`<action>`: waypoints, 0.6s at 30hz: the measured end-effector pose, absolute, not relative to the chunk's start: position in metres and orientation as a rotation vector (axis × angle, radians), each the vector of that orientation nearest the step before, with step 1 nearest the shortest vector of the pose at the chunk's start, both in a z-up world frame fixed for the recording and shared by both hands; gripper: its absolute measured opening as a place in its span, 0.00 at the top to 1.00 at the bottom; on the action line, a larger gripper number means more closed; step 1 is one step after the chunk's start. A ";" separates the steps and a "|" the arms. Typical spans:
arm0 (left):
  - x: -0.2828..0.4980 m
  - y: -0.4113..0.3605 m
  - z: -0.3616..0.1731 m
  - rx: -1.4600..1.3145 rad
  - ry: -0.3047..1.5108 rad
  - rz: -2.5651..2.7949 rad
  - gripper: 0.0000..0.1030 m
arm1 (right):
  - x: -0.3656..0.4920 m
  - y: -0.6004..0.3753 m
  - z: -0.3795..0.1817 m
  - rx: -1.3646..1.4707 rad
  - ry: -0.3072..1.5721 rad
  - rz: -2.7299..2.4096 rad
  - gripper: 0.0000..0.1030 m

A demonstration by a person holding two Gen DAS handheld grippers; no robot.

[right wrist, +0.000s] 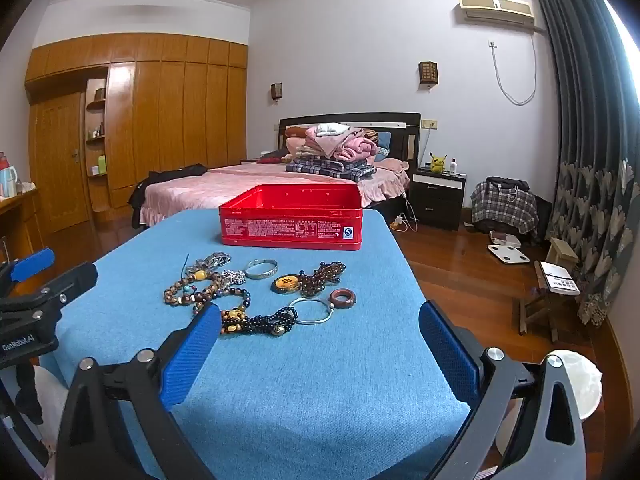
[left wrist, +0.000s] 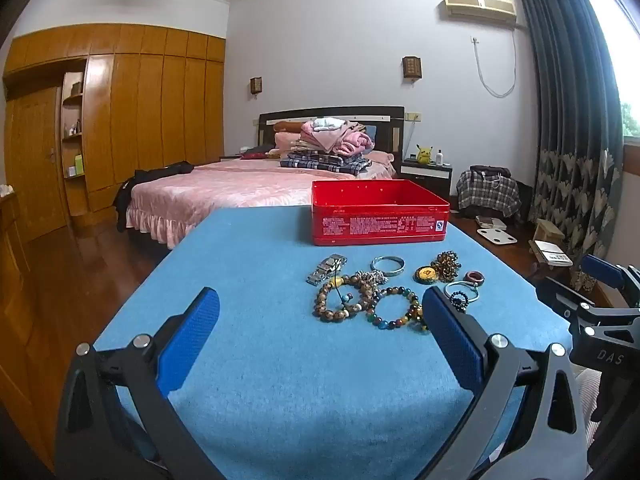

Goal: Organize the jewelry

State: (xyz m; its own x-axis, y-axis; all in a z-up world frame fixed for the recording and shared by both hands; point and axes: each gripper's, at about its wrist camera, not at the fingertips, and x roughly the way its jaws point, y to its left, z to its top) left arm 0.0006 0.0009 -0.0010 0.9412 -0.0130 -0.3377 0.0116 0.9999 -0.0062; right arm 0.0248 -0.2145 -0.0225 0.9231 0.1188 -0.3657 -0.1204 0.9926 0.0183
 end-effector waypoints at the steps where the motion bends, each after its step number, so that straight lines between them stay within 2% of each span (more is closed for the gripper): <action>1: 0.000 0.001 -0.001 -0.003 0.345 -0.011 0.05 | 0.025 -0.215 -0.022 -0.004 0.373 0.123 0.06; 18: -0.001 -0.002 0.001 0.015 0.334 0.014 0.05 | 0.021 -0.215 -0.018 -0.004 0.353 0.121 0.06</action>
State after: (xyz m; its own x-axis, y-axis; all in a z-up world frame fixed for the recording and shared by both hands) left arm -0.0011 -0.0017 0.0010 0.9448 0.0166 -0.3272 -0.0115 0.9998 0.0172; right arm 0.0211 -0.2152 -0.0184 0.9313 0.1172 -0.3448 -0.1186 0.9928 0.0170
